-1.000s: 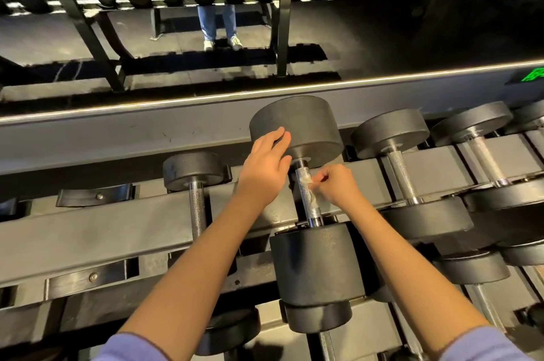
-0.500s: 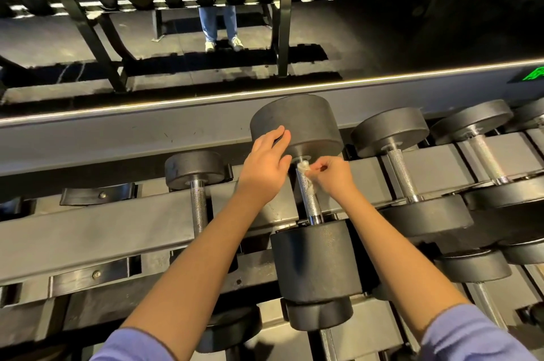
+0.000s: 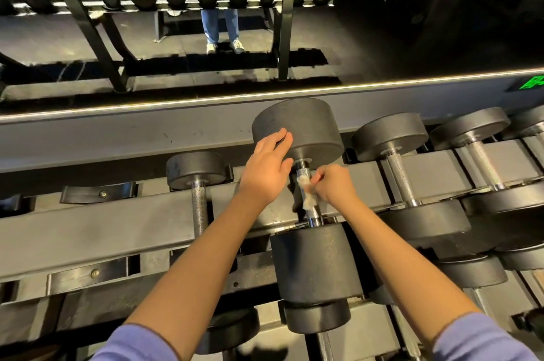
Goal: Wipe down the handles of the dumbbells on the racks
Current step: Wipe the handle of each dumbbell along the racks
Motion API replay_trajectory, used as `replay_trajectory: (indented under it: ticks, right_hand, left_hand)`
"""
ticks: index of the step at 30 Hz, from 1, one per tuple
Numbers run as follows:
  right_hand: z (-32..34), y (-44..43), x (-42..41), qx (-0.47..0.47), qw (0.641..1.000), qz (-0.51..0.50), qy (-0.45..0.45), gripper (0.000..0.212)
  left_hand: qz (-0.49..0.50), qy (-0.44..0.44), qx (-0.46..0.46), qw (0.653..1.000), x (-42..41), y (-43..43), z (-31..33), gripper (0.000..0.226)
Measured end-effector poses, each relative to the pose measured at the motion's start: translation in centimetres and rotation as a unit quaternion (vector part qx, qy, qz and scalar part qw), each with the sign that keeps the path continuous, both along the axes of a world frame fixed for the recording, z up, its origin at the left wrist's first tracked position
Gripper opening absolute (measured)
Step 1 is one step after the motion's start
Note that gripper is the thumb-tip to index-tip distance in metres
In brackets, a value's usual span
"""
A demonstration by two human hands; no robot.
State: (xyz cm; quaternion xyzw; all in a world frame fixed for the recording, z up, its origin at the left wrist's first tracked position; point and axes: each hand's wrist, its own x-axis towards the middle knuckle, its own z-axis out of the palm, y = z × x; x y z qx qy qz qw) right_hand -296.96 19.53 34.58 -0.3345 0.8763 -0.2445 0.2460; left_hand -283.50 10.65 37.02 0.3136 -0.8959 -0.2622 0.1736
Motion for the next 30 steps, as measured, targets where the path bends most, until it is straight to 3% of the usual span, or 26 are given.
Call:
replay_trajectory:
  ticks: [3, 6, 9, 14, 19, 24, 27, 30]
  right_hand:
    - [0.0, -1.6, 0.0, -0.118, 0.992, -0.038, 0.014, 0.022]
    - [-0.2, -1.8, 0.1, -0.148, 0.988, -0.053, -0.008, 0.024]
    - [-0.4, -1.0, -0.2, -0.091, 0.996, -0.023, 0.007, 0.024]
    - [-0.6, 1.7, -0.4, 0.095, 0.994, 0.045, 0.003, 0.024]
    - [-0.3, 1.9, -0.1, 0.147, 0.987, 0.055, 0.026, 0.027]
    - [-0.2, 0.4, -0.1, 0.020, 0.999, -0.019, -0.021, 0.032]
    - [-0.2, -0.3, -0.2, -0.096, 0.994, -0.044, -0.031, 0.018]
    - [-0.4, -0.3, -0.2, -0.112, 0.993, -0.029, -0.027, 0.011]
  left_hand:
    - [-0.002, -0.012, 0.005, 1.000, 0.0, 0.0, 0.2, 0.054]
    - [-0.005, -0.028, 0.003, 1.000, 0.1, 0.0, 0.4, 0.055]
    - [-0.003, -0.033, 0.002, 0.999, 0.1, -0.1, 0.3, 0.055]
    - [0.000, -0.020, 0.014, 1.000, 0.0, 0.2, 0.2, 0.055]
    - [-0.001, -0.016, 0.020, 1.000, 0.1, 0.3, 0.3, 0.055]
    - [-0.007, -0.028, 0.020, 0.999, 0.2, 0.2, 0.4, 0.056]
    - [-0.010, -0.038, 0.029, 0.999, 0.3, 0.2, 0.4, 0.058]
    - [-0.012, -0.046, 0.035, 0.998, 0.3, 0.2, 0.5, 0.059]
